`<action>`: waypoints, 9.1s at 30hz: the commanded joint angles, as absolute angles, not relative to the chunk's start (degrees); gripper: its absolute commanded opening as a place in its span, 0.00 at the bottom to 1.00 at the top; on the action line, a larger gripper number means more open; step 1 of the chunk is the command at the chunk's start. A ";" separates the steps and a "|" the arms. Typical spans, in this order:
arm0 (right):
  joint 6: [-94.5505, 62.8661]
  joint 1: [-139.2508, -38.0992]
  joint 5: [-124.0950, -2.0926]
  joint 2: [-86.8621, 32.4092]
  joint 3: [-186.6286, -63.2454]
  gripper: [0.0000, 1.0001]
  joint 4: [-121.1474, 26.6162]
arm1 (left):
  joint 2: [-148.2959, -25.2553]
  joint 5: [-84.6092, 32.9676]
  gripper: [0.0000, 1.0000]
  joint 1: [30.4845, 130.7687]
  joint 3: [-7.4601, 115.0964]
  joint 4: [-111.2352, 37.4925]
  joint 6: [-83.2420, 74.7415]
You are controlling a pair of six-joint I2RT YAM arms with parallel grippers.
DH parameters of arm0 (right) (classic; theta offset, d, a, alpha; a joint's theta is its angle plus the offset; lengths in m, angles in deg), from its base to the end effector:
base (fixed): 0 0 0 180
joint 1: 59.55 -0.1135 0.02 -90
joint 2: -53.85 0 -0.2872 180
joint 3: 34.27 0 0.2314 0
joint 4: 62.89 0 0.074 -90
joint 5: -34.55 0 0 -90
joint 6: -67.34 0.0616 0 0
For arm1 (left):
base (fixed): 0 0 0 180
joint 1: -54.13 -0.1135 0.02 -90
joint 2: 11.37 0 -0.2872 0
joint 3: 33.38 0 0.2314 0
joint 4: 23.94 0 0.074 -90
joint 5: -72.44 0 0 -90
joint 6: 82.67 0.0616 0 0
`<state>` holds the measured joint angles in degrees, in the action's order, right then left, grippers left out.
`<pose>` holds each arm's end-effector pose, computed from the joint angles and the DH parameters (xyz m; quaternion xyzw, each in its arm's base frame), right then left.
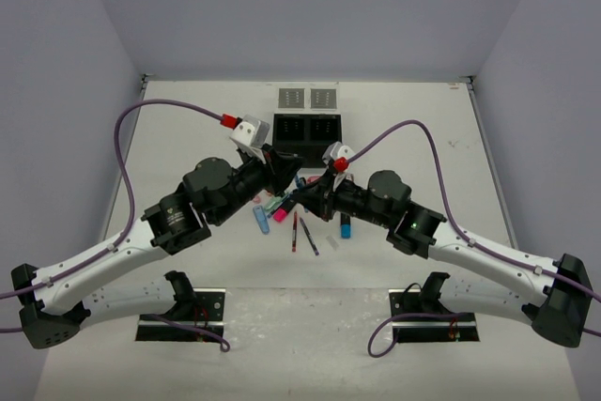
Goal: Sort the stationery into containers
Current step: Close the pen cap on the pen, then place the pen in the storage box.
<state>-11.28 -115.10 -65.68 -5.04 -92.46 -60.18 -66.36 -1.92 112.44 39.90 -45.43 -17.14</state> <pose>0.1253 0.2019 0.3486 -0.3292 0.6488 0.4308 0.5340 0.1234 -0.1683 0.4139 0.1201 0.7159 -0.3759 0.5760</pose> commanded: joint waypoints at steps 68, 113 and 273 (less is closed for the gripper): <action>-2.79 -115.80 -65.26 -6.28 -99.96 0.00 -59.74 | -62.73 0.46 0.00 112.49 32.73 -33.58 -17.61; -6.25 -115.38 -54.86 -7.29 -115.52 0.00 -70.87 | -66.12 -4.90 0.00 112.71 23.58 -33.21 -22.57; -8.86 -92.85 -40.00 -46.29 -117.13 0.06 -70.14 | -58.19 22.91 1.00 113.89 42.21 -68.76 -24.34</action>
<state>-7.32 -92.89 -42.36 -44.12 -114.56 -68.87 -61.66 21.35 113.83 42.68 -66.46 -22.64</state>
